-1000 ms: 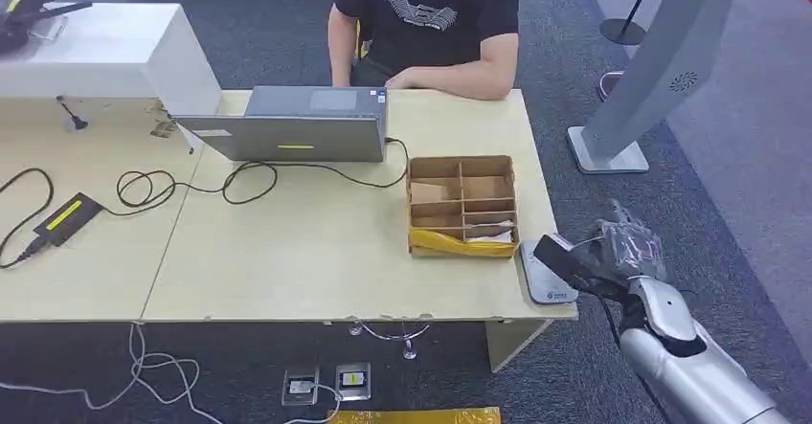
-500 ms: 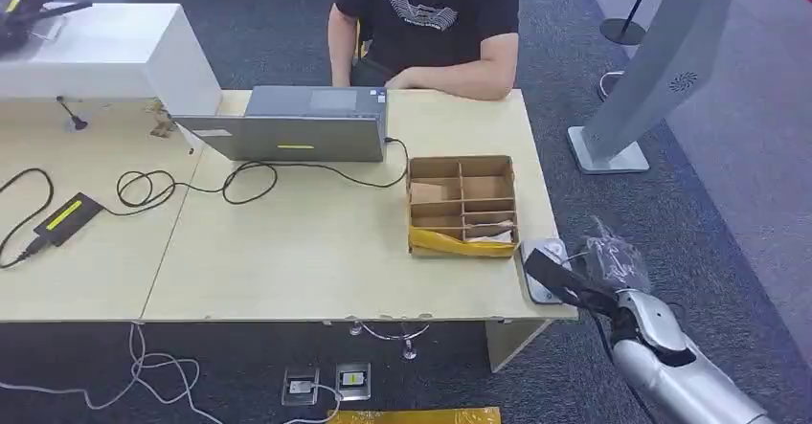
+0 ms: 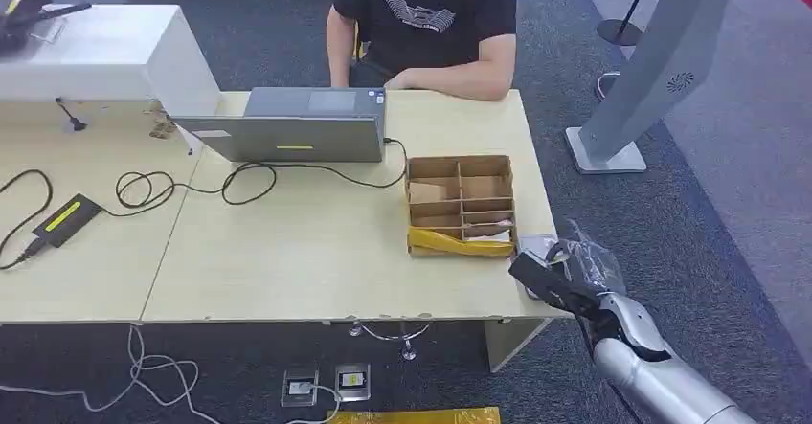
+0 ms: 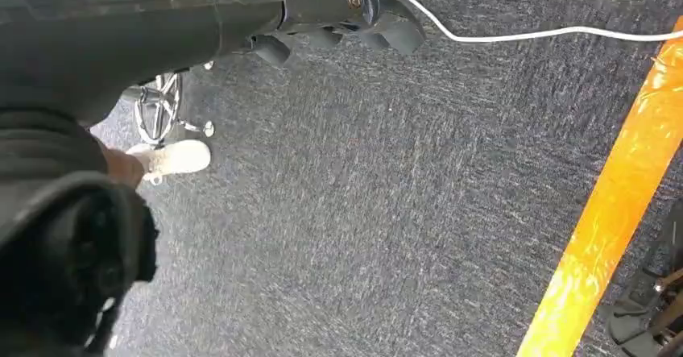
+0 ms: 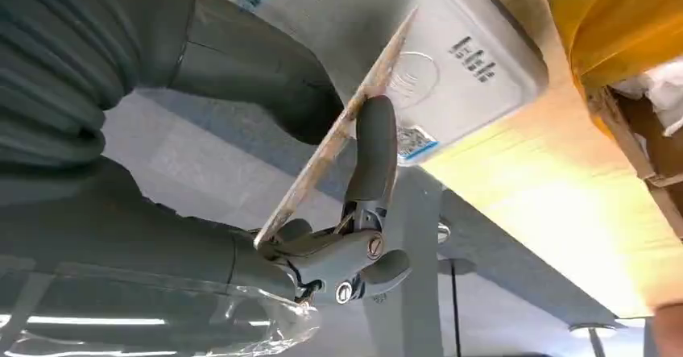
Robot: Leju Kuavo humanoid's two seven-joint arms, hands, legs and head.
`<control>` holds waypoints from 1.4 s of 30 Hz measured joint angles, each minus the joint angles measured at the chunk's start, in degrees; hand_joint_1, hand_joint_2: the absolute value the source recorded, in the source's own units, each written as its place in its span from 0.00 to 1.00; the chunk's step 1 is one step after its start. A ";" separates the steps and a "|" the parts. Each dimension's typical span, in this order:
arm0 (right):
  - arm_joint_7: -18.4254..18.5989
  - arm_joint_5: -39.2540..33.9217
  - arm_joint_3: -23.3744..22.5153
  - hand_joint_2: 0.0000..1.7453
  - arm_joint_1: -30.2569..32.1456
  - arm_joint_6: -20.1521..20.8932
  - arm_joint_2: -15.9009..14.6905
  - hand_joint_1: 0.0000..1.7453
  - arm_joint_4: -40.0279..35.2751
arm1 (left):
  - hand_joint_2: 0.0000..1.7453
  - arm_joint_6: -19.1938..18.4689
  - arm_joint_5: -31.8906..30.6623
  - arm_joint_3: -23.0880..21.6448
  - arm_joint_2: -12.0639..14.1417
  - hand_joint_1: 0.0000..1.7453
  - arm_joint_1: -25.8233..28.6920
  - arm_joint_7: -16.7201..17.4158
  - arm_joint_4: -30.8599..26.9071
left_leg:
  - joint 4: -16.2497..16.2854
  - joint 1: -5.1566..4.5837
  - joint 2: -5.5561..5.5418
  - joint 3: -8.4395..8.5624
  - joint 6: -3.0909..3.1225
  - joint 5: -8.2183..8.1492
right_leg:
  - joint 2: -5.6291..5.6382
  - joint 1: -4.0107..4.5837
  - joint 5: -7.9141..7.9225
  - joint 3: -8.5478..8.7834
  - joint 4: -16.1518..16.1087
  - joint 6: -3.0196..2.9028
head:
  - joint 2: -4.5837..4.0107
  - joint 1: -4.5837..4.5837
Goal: Pass the card to the sensor for recognition and then transmit it.
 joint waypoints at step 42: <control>15.82 13.64 -4.79 1.00 -6.71 6.04 -6.54 1.00 -8.71 | 0.00 -6.29 -9.05 0.00 0.26 0.00 -2.40 -0.02 0.02 | 0.02 -0.03 -0.11 0.20 0.05 0.05 | -0.14 -0.02 0.07 0.26 -0.01 0.03 | 0.00 -0.02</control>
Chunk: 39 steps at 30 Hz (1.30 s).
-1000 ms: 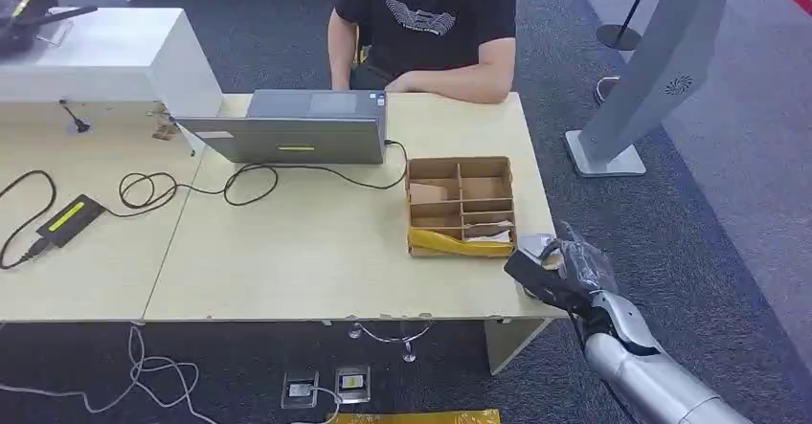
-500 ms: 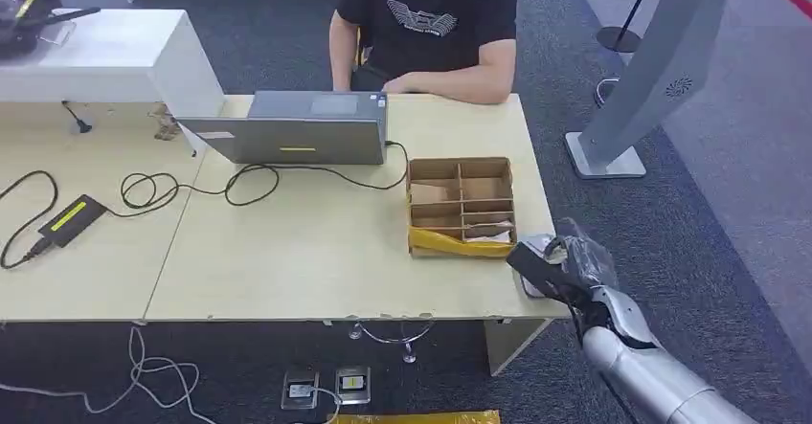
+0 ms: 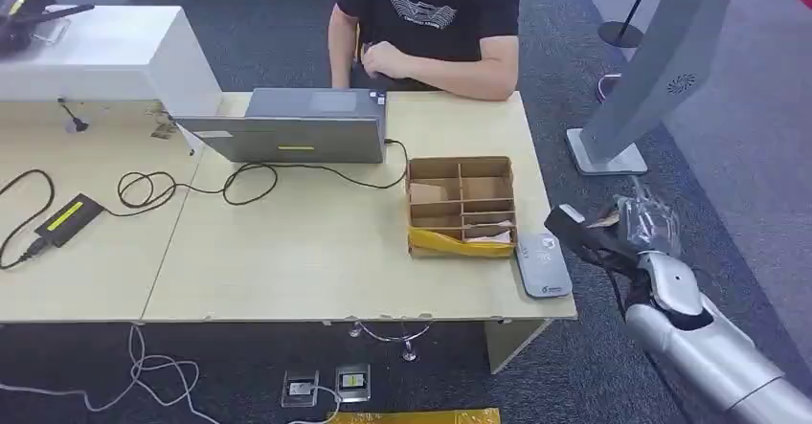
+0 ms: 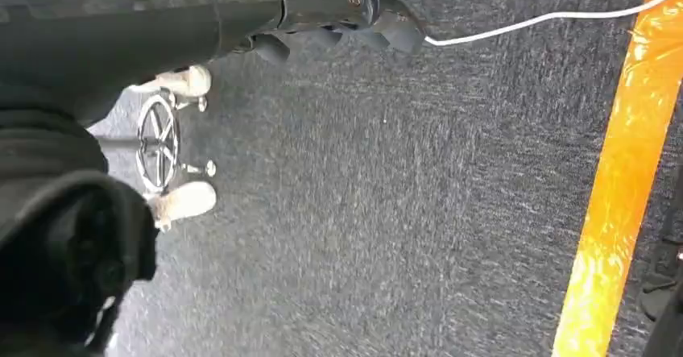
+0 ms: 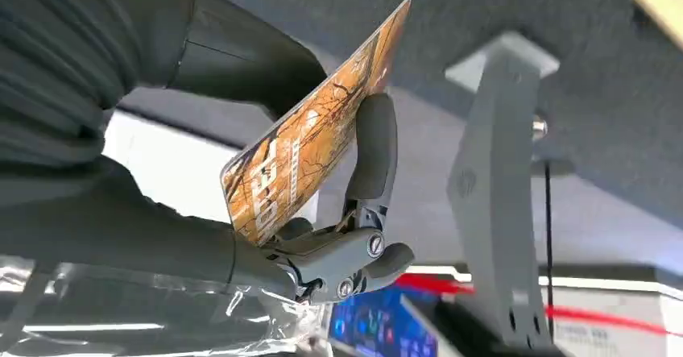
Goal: Pass the card to the sensor for recognition and then transmit it.
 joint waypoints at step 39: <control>-8.72 3.54 -1.17 1.00 -8.26 6.81 7.30 1.00 -9.41 | 0.00 -2.01 -4.07 0.00 -0.44 0.00 -1.70 -1.40 -0.50 | -0.02 0.05 -0.16 -0.25 -0.01 0.02 | -0.12 0.04 -0.02 -0.14 0.03 -0.03 | 0.00 0.00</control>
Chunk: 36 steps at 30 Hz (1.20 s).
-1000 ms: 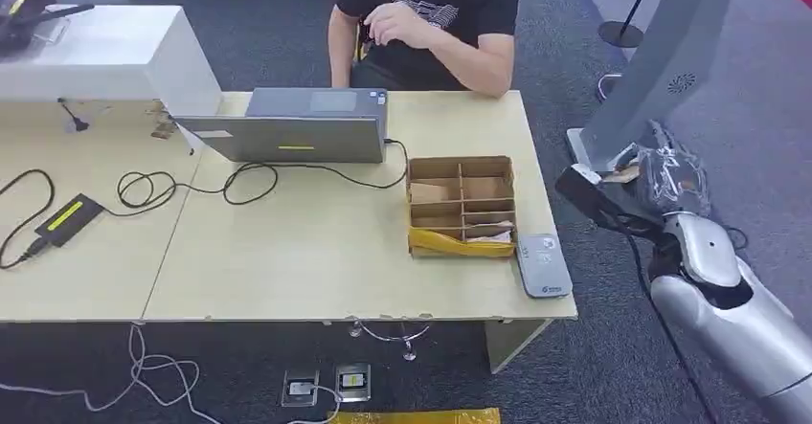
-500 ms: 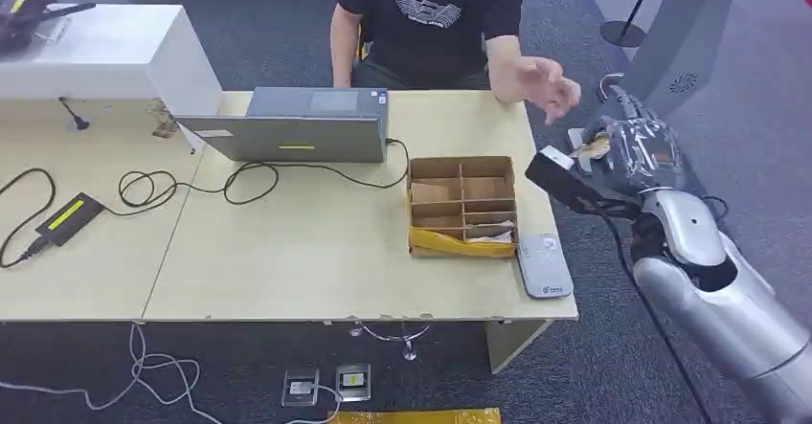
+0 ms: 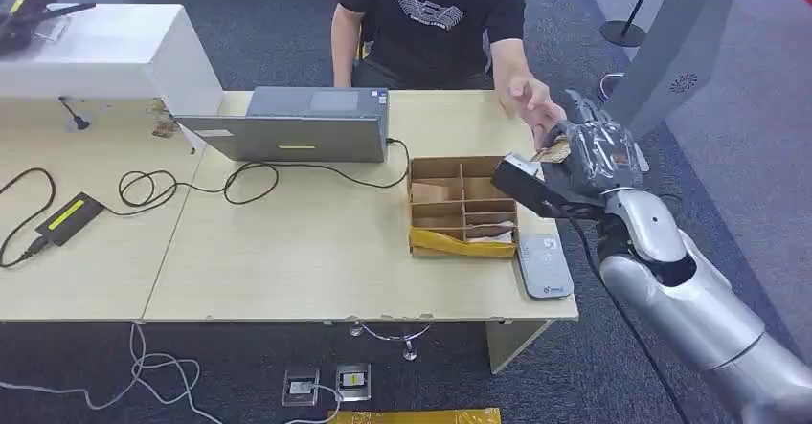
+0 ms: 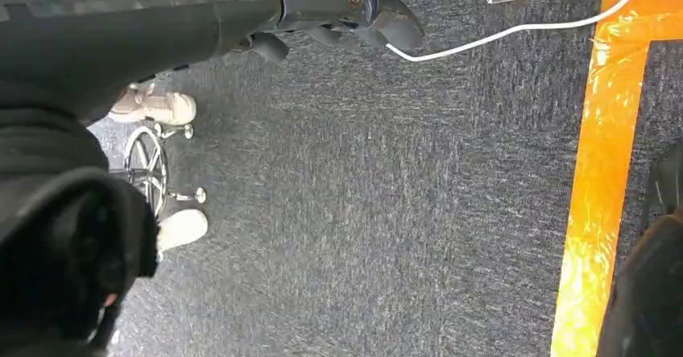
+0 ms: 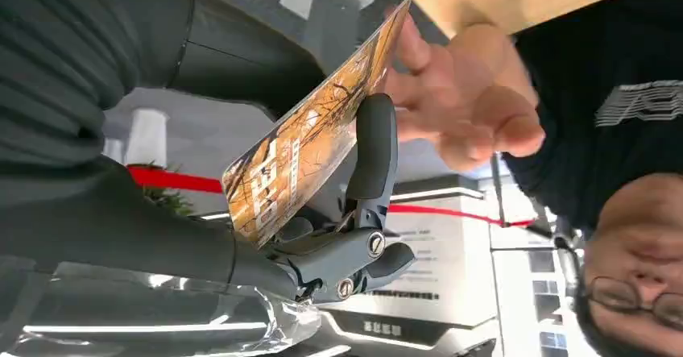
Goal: Pass the card to the sensor for recognition and then transmit it.
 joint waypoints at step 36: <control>-1.29 -0.41 6.23 1.00 -2.88 -6.36 6.27 0.00 15.82 | 0.00 -2.45 -5.55 0.00 -0.42 0.00 -2.73 -0.77 -0.02 | 0.01 0.00 -0.08 -0.11 -0.03 0.03 | 0.00 -0.01 0.00 -0.15 -0.01 0.00 | 0.00 0.00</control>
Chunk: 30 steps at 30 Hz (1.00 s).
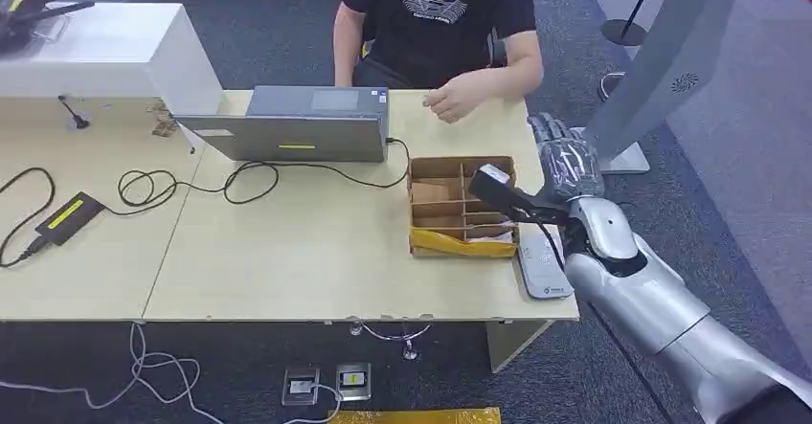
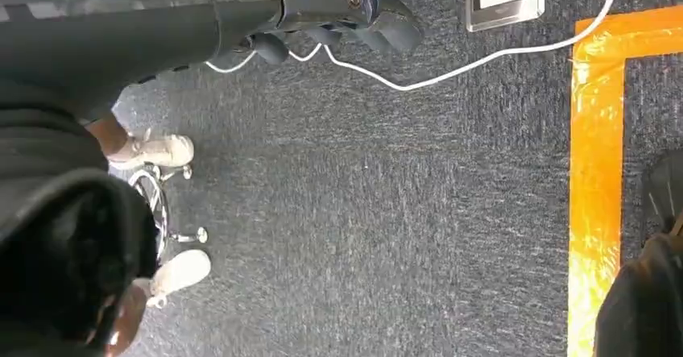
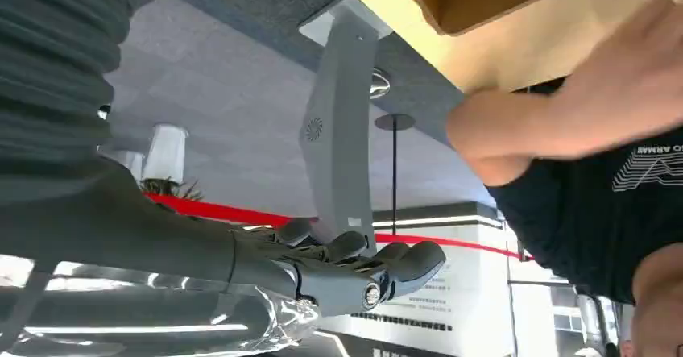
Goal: Pass the card to the sensor for recognition and then transmit it.
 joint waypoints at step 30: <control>8.98 -3.13 3.72 1.00 4.02 9.25 -8.46 0.00 -18.62 | 0.00 2.75 -1.92 0.17 1.75 0.00 3.96 0.44 0.00 | 0.01 0.00 0.06 -0.02 -0.01 0.00 | 0.04 0.00 0.00 -0.06 -0.01 0.00 | 0.00 0.00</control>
